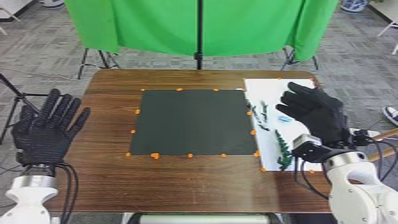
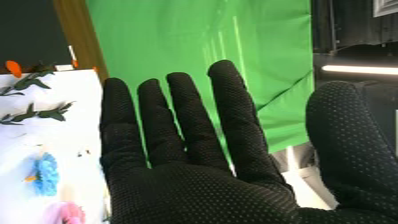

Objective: Arrange flowers

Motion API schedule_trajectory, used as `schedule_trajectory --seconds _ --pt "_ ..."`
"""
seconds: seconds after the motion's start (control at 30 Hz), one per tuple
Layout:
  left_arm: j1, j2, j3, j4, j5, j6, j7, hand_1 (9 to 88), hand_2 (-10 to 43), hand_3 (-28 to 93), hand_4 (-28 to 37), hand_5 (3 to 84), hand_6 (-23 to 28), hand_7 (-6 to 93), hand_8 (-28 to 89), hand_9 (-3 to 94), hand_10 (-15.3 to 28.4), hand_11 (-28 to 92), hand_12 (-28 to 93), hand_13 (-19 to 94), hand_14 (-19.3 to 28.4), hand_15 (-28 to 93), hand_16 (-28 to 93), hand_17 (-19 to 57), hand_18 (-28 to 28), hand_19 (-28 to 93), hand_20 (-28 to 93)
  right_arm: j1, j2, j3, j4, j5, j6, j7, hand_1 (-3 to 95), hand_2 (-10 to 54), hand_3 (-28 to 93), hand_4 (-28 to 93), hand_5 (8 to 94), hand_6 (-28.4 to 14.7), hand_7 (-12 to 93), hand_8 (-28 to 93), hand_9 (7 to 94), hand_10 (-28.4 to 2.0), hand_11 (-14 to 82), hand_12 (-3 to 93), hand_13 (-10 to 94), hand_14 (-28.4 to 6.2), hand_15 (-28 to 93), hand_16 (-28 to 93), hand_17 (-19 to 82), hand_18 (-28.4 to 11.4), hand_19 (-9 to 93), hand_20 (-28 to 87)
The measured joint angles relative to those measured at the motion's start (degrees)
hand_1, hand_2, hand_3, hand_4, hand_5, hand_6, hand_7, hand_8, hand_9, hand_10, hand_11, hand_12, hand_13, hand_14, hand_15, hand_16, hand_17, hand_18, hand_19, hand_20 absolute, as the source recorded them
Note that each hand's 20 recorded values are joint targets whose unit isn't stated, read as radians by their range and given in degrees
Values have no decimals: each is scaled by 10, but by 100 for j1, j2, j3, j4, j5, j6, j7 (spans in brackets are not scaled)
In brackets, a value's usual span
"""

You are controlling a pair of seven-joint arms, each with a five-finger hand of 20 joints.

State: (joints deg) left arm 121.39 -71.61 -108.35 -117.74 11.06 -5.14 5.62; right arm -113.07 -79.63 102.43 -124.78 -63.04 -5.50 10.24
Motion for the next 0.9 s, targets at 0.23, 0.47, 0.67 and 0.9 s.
schedule_trajectory --seconds 0.23,0.47,0.67,0.9 --pt "-3 -1 26 1 -6 0 14 245 131 725 -283 420 60 76 -81 340 128 113 76 240 114 196 -69 -33 146 319 121 26 -3 0 14 -3 0 10 160 93 839 -258 499 -20 180 -130 463 -147 69 113 338 -145 127 133 142 -171 334 171" --pt "16 -2 26 -4 -22 0 26 246 131 726 -283 421 60 77 -81 343 129 115 77 246 116 201 -68 -34 147 322 122 37 15 16 -22 -303 66 91 220 -1 822 -259 532 -30 214 -140 507 -167 106 130 437 -159 245 153 159 -196 420 197" --pt "91 -27 5 -56 -28 12 36 247 131 725 -283 422 60 77 -80 346 130 116 77 242 119 203 -67 -34 147 322 122 -62 541 -590 -322 -2000 1835 776 250 -35 831 -255 561 -43 227 -144 526 -185 123 128 455 -172 308 131 163 -212 484 190" --pt "119 -40 9 -68 -77 98 49 252 135 723 -283 427 61 83 -81 355 133 121 80 246 125 216 -62 -36 147 328 126 -509 1171 -617 -404 -3868 2324 1825 279 -92 815 -249 580 -47 225 -143 558 -191 147 140 465 -177 358 115 174 -219 557 184"
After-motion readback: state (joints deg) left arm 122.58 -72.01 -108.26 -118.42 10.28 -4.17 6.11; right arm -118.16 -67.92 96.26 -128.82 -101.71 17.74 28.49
